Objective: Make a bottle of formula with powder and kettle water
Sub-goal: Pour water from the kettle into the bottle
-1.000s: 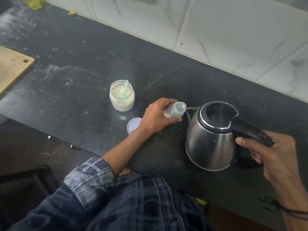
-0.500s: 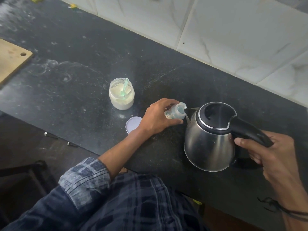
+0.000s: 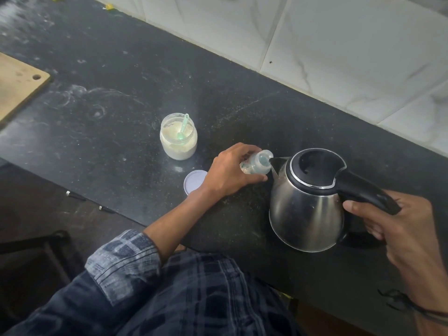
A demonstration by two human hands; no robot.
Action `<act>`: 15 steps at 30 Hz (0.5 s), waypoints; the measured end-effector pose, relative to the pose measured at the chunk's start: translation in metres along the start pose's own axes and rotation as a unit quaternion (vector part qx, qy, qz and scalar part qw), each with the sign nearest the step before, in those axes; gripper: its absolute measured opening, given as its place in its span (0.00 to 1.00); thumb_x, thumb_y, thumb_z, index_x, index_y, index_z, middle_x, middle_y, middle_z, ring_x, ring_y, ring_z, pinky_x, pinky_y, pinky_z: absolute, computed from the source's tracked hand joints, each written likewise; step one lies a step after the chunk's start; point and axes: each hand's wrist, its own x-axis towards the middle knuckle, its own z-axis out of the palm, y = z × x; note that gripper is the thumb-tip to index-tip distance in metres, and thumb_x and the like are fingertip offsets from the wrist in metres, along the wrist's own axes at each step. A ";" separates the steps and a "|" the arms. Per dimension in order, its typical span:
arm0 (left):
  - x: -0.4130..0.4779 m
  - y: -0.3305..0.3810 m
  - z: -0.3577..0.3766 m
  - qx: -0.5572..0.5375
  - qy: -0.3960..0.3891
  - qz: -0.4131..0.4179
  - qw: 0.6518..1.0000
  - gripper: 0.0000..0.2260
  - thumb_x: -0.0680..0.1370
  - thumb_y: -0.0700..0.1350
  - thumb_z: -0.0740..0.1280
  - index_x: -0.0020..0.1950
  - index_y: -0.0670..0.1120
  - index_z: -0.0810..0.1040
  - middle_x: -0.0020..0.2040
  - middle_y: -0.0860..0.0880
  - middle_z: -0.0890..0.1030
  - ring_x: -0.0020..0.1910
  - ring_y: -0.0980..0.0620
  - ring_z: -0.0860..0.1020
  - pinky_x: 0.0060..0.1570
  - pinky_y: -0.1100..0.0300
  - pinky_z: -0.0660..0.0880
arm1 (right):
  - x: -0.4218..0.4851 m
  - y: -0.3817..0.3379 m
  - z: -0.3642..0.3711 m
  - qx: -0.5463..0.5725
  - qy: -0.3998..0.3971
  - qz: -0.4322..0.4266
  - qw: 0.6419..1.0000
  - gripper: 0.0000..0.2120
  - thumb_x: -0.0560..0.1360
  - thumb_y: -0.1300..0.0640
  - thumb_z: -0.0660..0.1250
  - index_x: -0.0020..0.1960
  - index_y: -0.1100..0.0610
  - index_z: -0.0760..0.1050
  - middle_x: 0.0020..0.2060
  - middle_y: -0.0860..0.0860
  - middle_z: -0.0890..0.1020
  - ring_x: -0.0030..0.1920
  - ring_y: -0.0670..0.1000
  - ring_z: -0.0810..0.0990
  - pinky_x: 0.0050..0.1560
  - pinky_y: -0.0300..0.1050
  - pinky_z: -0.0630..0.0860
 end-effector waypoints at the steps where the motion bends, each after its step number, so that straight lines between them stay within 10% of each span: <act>1: 0.000 0.000 0.000 0.000 0.001 0.000 1.000 0.29 0.63 0.63 0.76 0.61 0.55 0.79 0.55 0.57 0.81 0.53 0.54 0.81 0.57 0.48 0.79 | 0.000 -0.001 0.000 -0.002 -0.001 -0.001 1.000 0.17 0.68 0.70 0.75 0.27 0.55 0.76 0.20 0.46 0.62 0.21 0.48 0.58 0.23 0.40 0.55; 15: 0.000 0.000 -0.002 0.004 -0.006 -0.010 1.000 0.32 0.62 0.66 0.75 0.62 0.53 0.80 0.56 0.57 0.81 0.54 0.55 0.81 0.57 0.48 0.79 | 0.002 -0.001 0.001 -0.003 -0.001 0.009 1.000 0.17 0.69 0.71 0.75 0.27 0.56 0.76 0.19 0.47 0.63 0.21 0.47 0.58 0.22 0.37 0.56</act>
